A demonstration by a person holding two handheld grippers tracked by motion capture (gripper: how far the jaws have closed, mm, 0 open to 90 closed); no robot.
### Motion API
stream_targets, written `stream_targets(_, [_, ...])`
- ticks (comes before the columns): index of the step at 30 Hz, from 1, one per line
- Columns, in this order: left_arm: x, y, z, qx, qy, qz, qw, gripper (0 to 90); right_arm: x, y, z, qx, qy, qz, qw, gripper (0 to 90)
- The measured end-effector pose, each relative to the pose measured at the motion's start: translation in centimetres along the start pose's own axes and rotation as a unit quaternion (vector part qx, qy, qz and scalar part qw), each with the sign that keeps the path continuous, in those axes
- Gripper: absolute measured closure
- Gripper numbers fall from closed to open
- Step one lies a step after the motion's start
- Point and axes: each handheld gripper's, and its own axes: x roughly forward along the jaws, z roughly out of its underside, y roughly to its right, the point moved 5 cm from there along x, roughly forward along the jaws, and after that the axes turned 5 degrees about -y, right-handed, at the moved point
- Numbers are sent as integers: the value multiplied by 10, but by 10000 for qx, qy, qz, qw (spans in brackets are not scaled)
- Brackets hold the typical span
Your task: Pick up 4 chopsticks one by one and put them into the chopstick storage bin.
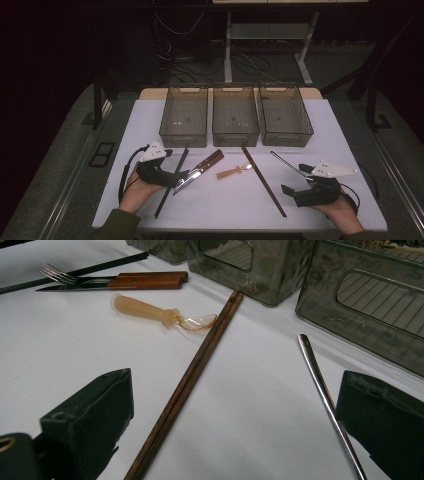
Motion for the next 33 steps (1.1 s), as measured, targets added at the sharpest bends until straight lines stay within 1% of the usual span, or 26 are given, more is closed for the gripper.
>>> stream_targets(2, [1,-3,0,-28,-12,-21,10000,93,0,0,0,5,-4,-9,10000,24])
stream_targets(3, [2,-5,0,-50,-35,-39,10000,93,0,0,0,5,-4,-9,10000,24])
stream_targets(6, [6,-11,0,-79,-77,-97,9999,141,0,0,0,10,0,-12,10000,25])
stream_targets(9, [11,-17,-3,-138,-74,-139,9998,154,0,0,1,3,-7,-12,10000,25])
stream_targets(10, [12,-19,-3,-132,-95,-162,9997,189,1,0,1,7,-13,-16,10000,25])
stream_targets(11, [13,-20,-4,-133,-85,-177,9997,189,1,0,1,7,-13,-16,10000,25])
stream_targets(12, [15,-22,-6,-163,-61,-203,9996,212,1,0,1,8,-13,-19,10000,25])
stream_targets(13, [16,-24,-6,-131,-105,-227,9996,241,1,0,1,2,-12,-11,10000,25])
stream_targets(14, [18,-25,-7,-137,-99,-228,9996,241,1,0,1,2,-12,-11,10000,25])
stream_targets(15, [20,-26,-8,-162,-80,-239,9996,274,1,0,1,8,-11,-13,10000,25])
stream_targets(16, [21,-27,-8,-139,-123,-254,9995,274,1,0,1,8,-11,-13,10000,25])
stream_targets(17, [25,-28,-10,-152,-119,-270,9994,300,1,0,1,4,-12,-12,10000,25])
stream_targets(18, [25,-28,-10,-152,-119,-270,9994,314,1,0,1,12,-20,-14,10000,25])
stream_targets(19, [26,-29,-10,-118,-169,-297,9993,327,1,0,1,20,-16,-11,10000,25])
stream_targets(20, [28,-30,-10,-147,-168,-284,9993,327,1,0,1,20,-16,-11,10000,25])
stream_targets(21, [33,-31,-10,-94,-325,-289,9990,367,1,0,1,35,-15,-7,10000,25])
stream_targets(22, [33,-31,-10,-94,-325,-289,9990,374,0,0,1,47,-11,-12,10000,25])
stream_targets(23, [35,-31,-10,-56,-388,-295,9988,390,0,0,1,33,14,-16,10000,25])
stream_targets(26, [43,-32,-10,-50,-516,-274,9983,427,1,1,1,40,-10,-8,10000,25])
stream_targets(28, [47,-34,-10,31,-659,-309,9973,436,1,1,1,43,-5,-4,10000,25])
stream_targets(29, [51,-35,-10,18,-753,-322,9966,463,0,1,1,50,10,-19,10000,25])
stream_targets(30, [51,-35,-10,18,-753,-322,9966,474,0,1,1,52,9,-14,10000,25])
stream_targets(31, [53,-36,-10,-4,-789,-354,9963,493,1,1,1,46,2,-9,10000,25])
stream_targets(32, [56,-37,-8,-68,-791,-376,9961,517,1,1,1,40,-1,-12,10000,25])
stream_targets(33, [56,-37,-8,-68,-791,-376,9961,534,0,0,1,41,-5,-15,10000,25])
